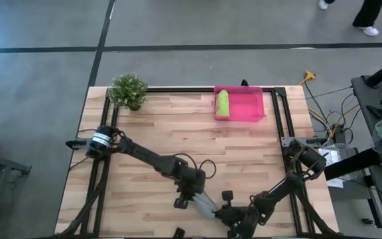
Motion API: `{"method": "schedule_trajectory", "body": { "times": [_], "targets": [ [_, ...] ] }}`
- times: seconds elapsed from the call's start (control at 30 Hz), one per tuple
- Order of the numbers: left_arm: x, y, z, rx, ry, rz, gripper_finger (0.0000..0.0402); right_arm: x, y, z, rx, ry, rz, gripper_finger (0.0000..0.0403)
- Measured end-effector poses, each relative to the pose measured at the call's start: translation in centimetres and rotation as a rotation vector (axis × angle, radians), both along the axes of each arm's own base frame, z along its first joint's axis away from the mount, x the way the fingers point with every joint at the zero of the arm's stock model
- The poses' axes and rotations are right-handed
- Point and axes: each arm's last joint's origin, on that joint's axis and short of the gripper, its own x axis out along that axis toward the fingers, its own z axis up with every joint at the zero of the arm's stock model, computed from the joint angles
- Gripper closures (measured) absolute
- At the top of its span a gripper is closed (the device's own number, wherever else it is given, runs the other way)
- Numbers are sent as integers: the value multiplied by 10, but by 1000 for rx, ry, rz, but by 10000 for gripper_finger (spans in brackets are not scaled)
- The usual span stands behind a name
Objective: Roll microfiber towels into tight, uniform cylinder then place into a basket
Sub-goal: Roll the gray microfiber cloth
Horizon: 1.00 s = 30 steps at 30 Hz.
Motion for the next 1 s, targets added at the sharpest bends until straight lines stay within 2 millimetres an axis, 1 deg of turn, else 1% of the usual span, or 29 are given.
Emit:
{"method": "schedule_trajectory", "body": {
  "times": [0.23, 0.3, 0.43, 0.53, 0.6, 0.67, 0.77, 0.83, 0.9, 1.0],
  "targets": [
    [-8, -8, 2, 41, 17, -46, 324, -2, -2, -2, 50, -4, -27, 391],
    [-12, -10, 7, 112, -13, -46, 324, -2, -2, -2, 51, -4, -28, 391],
    [-23, -20, 26, 342, -132, -63, 323, -2, -2, -2, 85, -3, -55, 391],
    [-34, -37, 40, 487, -250, -144, 323, -3, -3, -3, 152, -8, -101, 391],
    [-42, -56, 48, 585, -354, -207, 323, -4, -5, -4, 212, -28, -124, 391],
    [-51, -76, 51, 686, -446, -243, 323, -6, -8, -7, 287, -58, -145, 391],
    [-60, -101, 39, 825, -542, -285, 323, -11, -14, -11, 399, -98, -176, 391],
    [-64, -112, 24, 916, -567, -318, 323, -15, -18, -12, 447, -132, -177, 391],
    [-64, -118, 10, 998, -581, -320, 323, -18, -21, -11, 491, -161, -177, 391],
    [-60, -117, -6, 1098, -559, -319, 323, -18, -21, -10, 509, -174, -180, 391]
  ]
}}
